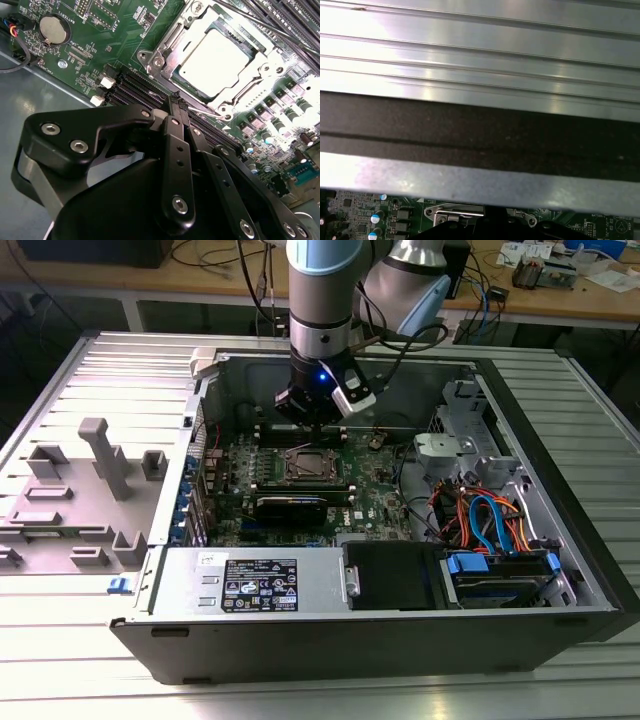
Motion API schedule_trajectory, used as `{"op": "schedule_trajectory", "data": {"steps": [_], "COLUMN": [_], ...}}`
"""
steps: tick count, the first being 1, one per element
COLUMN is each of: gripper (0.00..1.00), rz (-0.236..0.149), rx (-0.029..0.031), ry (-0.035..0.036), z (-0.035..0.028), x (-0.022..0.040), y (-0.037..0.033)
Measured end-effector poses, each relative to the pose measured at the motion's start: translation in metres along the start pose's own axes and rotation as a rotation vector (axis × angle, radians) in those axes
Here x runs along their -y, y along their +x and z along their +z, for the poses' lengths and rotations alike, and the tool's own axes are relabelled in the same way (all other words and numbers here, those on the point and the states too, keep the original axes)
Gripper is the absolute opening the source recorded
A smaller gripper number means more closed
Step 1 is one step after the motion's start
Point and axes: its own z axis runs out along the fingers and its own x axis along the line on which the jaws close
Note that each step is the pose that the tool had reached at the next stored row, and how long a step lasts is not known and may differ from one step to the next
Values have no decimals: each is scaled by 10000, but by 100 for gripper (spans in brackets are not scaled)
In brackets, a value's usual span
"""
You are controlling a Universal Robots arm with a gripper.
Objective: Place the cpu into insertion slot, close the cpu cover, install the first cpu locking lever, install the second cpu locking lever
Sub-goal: 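Install the first cpu locking lever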
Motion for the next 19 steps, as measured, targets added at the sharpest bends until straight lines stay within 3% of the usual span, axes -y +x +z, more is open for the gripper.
{"op": "schedule_trajectory", "data": {"steps": [19], "gripper": [11], "rz": [0], "rx": [-1], "ry": [0], "z": [0], "x": [0], "y": [-2]}}
